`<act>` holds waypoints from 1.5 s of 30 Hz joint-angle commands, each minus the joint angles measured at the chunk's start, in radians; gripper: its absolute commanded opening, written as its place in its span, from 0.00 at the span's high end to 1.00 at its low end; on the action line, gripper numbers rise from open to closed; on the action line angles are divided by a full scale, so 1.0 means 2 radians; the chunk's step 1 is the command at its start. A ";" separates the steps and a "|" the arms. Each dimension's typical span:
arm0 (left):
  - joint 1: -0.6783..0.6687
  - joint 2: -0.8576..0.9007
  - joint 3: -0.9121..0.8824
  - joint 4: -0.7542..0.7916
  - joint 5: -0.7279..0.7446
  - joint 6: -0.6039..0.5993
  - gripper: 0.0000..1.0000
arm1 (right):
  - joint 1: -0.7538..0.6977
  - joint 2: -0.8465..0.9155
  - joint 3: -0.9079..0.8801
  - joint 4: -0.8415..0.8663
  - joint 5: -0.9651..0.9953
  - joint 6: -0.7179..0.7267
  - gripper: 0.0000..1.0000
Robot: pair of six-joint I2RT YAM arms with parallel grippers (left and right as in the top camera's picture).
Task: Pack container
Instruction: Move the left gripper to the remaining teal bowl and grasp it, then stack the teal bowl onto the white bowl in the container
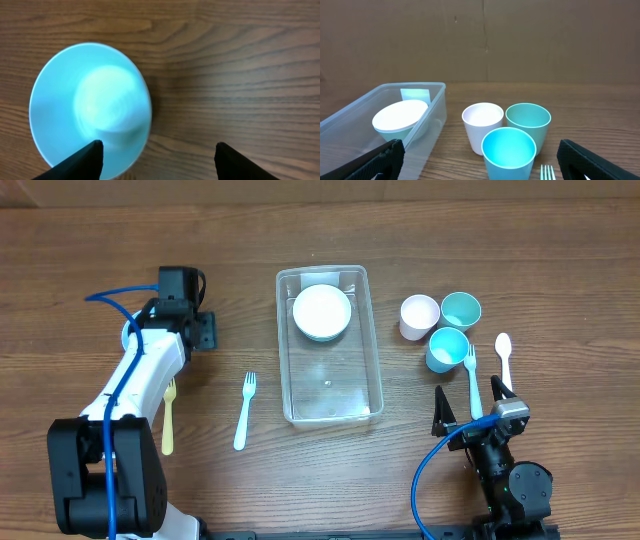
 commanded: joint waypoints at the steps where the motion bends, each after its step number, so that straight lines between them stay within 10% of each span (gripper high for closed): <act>1: 0.017 0.002 -0.027 0.022 -0.007 0.036 0.30 | -0.002 -0.003 -0.005 0.004 -0.001 -0.002 0.00; 9: 0.032 0.011 -0.042 0.048 0.035 0.056 0.60 | -0.002 -0.003 -0.005 0.004 -0.001 -0.002 0.00; 15: 0.032 0.043 -0.042 0.053 0.034 0.062 0.56 | -0.002 -0.003 -0.005 0.004 -0.001 -0.002 0.00; 22: 0.031 0.047 -0.028 0.055 0.032 0.063 0.96 | -0.002 -0.003 -0.005 0.004 -0.001 -0.002 0.00; 32: -0.066 -0.029 0.159 -0.080 0.047 0.060 0.96 | -0.002 -0.003 -0.005 0.004 -0.001 -0.002 0.00; 45: -0.322 0.029 0.183 -0.022 0.065 0.112 0.96 | -0.002 -0.003 -0.005 0.004 -0.001 -0.002 0.00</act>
